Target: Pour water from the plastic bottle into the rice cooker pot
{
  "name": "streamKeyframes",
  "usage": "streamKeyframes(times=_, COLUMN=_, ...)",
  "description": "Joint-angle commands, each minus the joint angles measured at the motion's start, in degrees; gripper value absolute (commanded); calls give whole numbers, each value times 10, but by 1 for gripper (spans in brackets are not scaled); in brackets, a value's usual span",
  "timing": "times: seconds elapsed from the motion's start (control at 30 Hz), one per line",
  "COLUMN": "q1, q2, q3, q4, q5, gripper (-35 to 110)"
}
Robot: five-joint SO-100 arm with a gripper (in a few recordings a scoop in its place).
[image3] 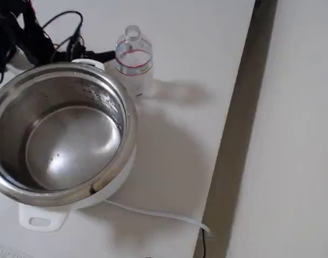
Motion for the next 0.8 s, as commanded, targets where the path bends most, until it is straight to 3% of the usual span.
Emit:
streamKeyframes(times=0.0, q1=14, q2=98, q3=59, q4=-23, q5=10, gripper=42)
streamKeyframes(times=0.23, q1=29, q2=233, q3=110, q4=57, q5=11, gripper=42)
streamKeyframes(times=0.47, q1=35, q2=419, q3=119, q4=270, q5=18, gripper=42)
streamKeyframes(times=0.77, q1=47, q2=543, q3=124, q4=448, q5=45, gripper=41)
